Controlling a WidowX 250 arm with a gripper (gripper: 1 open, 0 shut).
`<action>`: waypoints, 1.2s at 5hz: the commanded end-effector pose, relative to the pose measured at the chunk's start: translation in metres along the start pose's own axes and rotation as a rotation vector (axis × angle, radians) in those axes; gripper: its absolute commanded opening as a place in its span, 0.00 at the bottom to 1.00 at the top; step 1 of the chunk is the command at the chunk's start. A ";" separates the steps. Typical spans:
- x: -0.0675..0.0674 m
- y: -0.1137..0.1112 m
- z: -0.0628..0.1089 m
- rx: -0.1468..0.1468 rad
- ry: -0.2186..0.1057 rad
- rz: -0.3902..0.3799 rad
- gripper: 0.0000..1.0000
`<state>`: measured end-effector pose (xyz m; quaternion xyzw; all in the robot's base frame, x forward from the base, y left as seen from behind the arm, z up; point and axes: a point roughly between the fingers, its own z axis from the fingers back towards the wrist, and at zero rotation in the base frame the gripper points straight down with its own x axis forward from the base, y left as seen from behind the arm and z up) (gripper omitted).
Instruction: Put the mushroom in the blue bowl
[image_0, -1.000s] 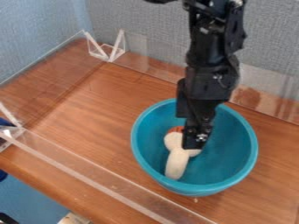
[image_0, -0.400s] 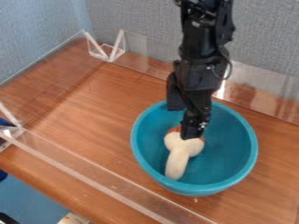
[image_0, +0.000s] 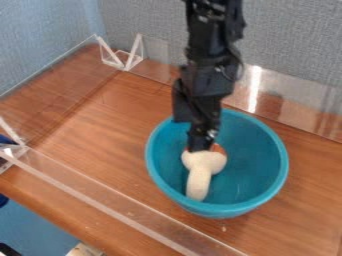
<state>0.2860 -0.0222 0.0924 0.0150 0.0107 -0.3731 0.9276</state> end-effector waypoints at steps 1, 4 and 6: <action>0.000 0.024 0.013 0.043 -0.052 0.067 1.00; -0.009 0.042 -0.002 0.032 -0.043 0.077 1.00; -0.016 0.050 -0.009 0.025 -0.039 0.091 1.00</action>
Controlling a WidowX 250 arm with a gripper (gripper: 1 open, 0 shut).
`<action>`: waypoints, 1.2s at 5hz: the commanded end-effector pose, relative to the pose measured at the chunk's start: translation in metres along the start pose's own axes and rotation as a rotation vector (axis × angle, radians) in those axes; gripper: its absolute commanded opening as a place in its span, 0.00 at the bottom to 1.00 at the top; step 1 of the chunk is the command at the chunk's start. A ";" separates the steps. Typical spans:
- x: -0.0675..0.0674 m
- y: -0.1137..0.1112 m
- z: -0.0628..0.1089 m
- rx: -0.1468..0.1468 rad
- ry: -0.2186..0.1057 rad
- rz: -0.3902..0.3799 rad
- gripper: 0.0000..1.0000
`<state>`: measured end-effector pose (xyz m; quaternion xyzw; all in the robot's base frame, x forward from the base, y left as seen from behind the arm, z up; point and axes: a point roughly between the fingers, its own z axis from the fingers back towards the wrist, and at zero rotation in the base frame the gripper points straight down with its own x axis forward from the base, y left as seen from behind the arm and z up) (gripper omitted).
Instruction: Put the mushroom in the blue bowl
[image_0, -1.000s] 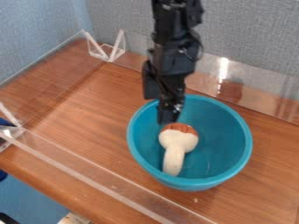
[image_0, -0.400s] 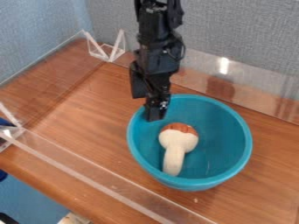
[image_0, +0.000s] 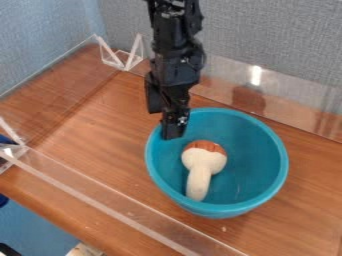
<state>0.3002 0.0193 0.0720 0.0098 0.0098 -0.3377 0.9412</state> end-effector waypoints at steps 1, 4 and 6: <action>0.000 0.014 0.008 0.030 -0.031 0.022 1.00; 0.010 0.000 0.010 0.028 -0.021 -0.091 0.00; 0.027 -0.011 -0.002 0.036 -0.027 -0.187 0.00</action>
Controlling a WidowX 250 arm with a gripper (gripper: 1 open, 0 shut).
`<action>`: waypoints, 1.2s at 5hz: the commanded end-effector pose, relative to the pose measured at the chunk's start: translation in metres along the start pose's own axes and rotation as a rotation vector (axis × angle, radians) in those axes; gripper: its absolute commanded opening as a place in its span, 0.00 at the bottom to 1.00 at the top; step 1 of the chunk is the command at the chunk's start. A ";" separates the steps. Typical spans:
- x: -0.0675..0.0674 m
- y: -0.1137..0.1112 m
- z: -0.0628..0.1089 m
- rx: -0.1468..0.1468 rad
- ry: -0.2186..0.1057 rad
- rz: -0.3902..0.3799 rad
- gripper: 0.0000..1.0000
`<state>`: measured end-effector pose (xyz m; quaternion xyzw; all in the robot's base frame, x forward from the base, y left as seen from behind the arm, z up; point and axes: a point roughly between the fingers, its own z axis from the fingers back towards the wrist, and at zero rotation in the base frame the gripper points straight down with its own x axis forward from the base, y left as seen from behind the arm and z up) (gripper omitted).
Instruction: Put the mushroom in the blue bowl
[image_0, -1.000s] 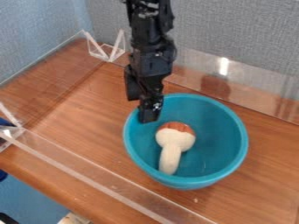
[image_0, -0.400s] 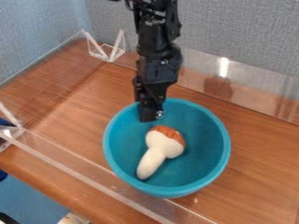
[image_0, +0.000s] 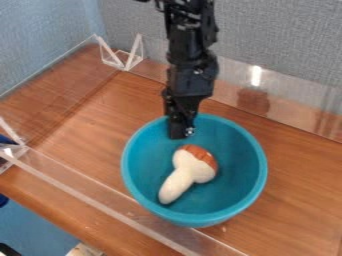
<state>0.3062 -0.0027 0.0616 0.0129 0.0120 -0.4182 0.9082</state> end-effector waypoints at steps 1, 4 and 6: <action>0.006 0.001 0.005 0.035 -0.036 -0.058 0.00; 0.017 0.011 0.017 0.041 -0.056 -0.116 0.00; 0.024 0.014 0.020 0.051 -0.066 -0.141 0.00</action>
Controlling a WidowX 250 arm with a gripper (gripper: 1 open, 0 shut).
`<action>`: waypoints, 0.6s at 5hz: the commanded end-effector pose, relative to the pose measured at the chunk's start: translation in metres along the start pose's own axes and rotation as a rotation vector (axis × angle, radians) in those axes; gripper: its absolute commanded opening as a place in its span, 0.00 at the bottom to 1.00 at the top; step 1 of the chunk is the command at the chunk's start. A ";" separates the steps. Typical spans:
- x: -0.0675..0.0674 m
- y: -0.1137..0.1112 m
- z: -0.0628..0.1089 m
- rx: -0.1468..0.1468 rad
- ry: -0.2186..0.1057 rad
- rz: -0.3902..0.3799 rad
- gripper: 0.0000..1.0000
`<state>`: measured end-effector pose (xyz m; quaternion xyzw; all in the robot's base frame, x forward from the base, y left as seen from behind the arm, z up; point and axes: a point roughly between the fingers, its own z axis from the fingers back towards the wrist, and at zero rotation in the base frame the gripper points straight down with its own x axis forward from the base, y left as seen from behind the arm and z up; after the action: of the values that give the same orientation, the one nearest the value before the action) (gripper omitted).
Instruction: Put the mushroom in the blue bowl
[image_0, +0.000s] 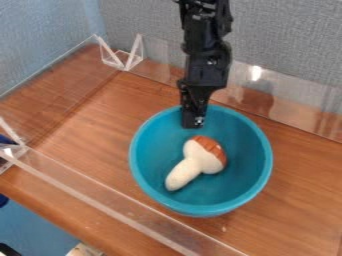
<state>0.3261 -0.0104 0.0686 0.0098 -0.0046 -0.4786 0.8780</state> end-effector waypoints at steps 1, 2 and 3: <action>0.005 0.000 0.008 0.045 -0.033 -0.023 0.00; 0.016 -0.007 0.010 0.050 -0.035 -0.034 0.00; 0.023 -0.011 0.012 0.056 -0.034 -0.040 0.00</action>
<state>0.3218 -0.0308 0.0634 0.0134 -0.0042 -0.4988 0.8666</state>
